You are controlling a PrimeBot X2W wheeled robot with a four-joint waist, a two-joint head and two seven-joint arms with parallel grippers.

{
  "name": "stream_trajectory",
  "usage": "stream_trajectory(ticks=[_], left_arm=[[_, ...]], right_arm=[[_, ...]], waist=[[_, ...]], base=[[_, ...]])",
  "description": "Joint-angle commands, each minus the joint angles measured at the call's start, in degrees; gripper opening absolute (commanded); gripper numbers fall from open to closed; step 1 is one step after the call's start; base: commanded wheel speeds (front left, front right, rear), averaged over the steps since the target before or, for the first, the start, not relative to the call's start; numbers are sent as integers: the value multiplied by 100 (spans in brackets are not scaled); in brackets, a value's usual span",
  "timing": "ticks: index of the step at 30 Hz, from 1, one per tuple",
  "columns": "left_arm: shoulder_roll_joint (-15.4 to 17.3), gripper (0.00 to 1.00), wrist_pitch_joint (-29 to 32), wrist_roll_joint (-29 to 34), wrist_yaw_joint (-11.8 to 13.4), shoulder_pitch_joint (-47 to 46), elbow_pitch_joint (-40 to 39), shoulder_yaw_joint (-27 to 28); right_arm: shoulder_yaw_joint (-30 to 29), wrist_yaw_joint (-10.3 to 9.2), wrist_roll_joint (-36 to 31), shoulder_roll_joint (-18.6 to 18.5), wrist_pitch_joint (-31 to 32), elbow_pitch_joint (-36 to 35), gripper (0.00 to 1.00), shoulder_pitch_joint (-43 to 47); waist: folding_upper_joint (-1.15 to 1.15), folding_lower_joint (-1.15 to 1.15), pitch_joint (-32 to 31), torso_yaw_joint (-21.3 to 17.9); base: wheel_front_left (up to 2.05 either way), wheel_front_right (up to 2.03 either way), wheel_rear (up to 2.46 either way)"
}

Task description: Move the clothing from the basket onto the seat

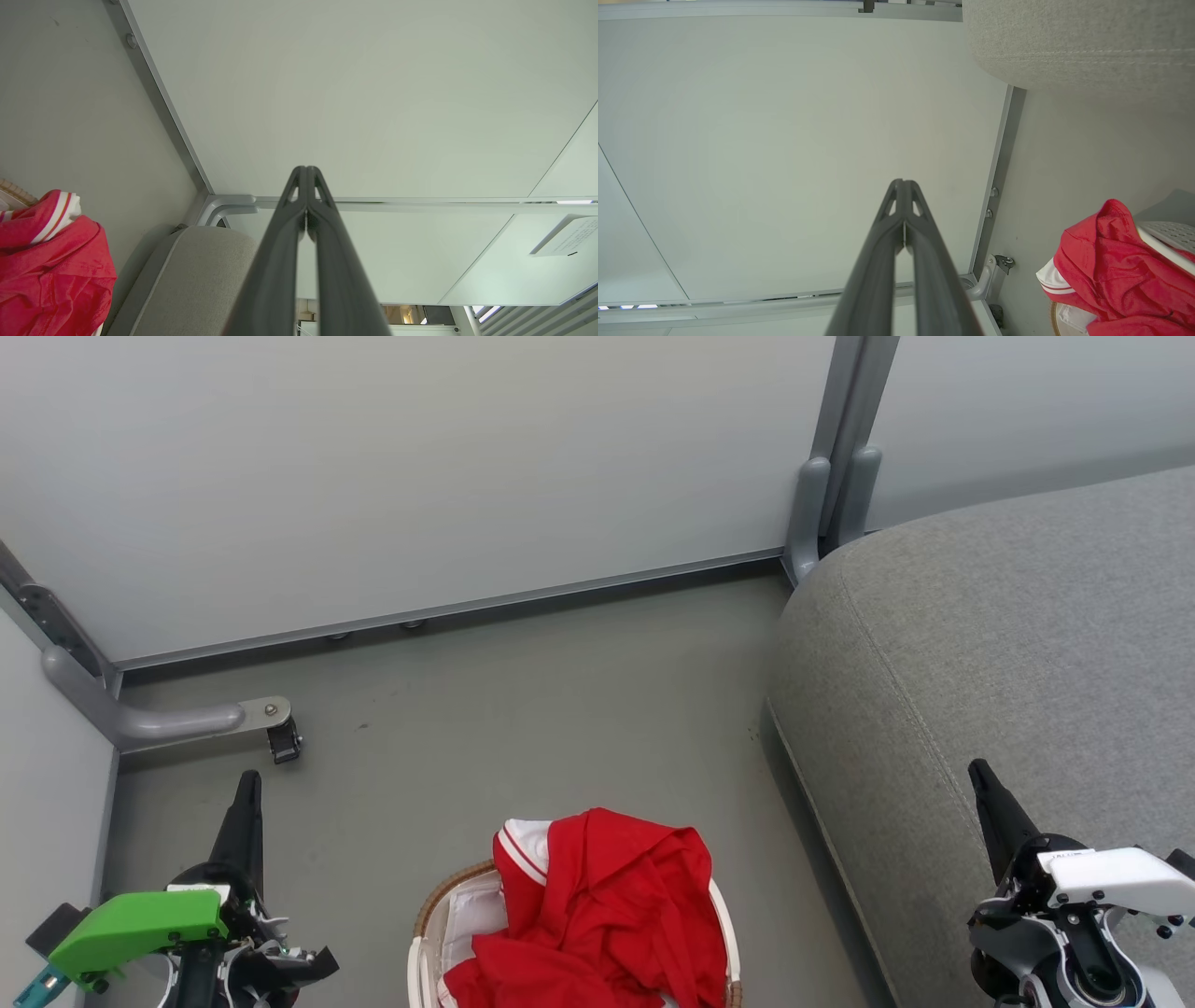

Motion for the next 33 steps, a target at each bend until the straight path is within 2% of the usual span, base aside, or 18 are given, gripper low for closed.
stream_trajectory(ticks=[1,20,21,25,33], left_arm=[[3,0,19,31,-37,-73,-8,4],[3,0,19,31,-37,-73,-8,4],[-2,100,-1,0,3,3,10,0],[-44,100,-9,3,11,136,187,-24],[-38,100,-242,199,7,189,74,-195]], right_arm=[[-10,0,21,-34,13,-20,0,-44],[-10,0,21,-34,13,-20,0,-44],[1,0,-1,3,0,11,100,4],[25,-1,-5,62,-7,189,100,139],[157,-1,-131,52,-241,117,100,179]], waist=[[0,0,0,0],[0,0,0,0],[0,0,0,0],[0,0,1,0],[0,0,10,1]], base=[[0,0,0],[0,0,0],[0,0,0],[0,0,0],[0,0,0]])
